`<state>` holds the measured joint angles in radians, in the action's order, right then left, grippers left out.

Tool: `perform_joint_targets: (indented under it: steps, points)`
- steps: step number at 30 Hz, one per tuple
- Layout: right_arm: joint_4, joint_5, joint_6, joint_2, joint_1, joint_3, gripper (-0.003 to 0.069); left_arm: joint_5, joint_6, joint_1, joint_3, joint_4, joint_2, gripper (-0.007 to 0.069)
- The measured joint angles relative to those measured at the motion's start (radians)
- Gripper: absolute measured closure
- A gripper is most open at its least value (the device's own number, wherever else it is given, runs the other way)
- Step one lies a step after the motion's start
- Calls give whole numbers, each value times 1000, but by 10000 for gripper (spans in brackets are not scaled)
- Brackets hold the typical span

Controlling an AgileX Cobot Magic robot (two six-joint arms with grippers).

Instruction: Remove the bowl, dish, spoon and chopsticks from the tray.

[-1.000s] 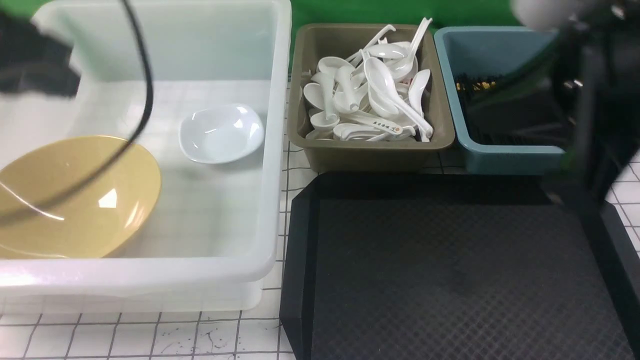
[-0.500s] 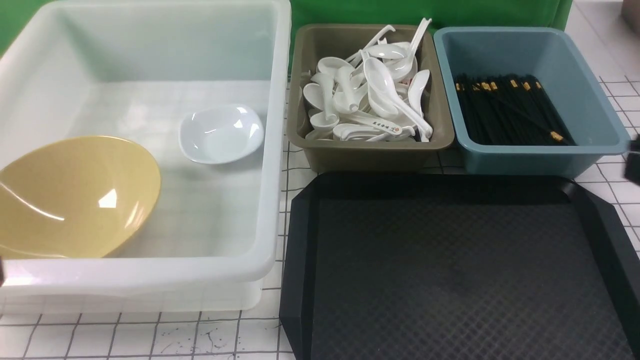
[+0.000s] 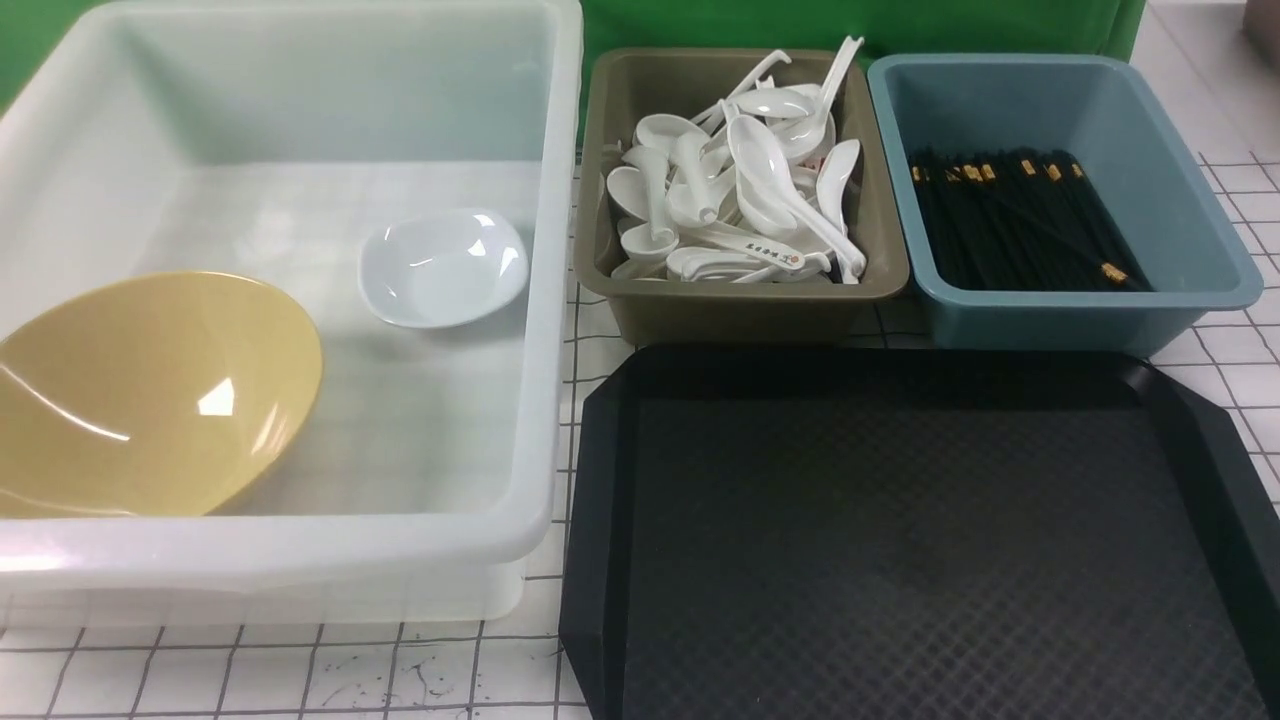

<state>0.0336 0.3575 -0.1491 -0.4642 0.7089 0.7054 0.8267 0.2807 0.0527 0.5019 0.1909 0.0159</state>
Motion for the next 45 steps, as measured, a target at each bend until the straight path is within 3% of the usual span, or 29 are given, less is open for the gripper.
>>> perform_joint_targets:
  steps: [20, 22, 26, 32, 36, 45]
  points:
    - [-27, -12, 20, 104, -32, -92, 602, 30, 0, 0, 0, 17, 0, 636]
    - [-63, -34, 52, 153, -92, -157, 615, 30, 0, 0, 0, 17, 0, 636]
    - [-196, -83, 160, 287, -331, -332, 624, 30, 0, 0, 0, 17, 0, 636]
    - [-209, -83, 233, 450, -661, -567, 624, 30, 0, 0, 0, 17, 0, 636]
    - [-182, -83, 240, 473, -716, -661, 624, 30, 0, 0, 0, 17, 0, 636]
    - [-174, -77, 271, 476, -720, -733, 624, 32, 0, 0, -1, 17, 0, 636]
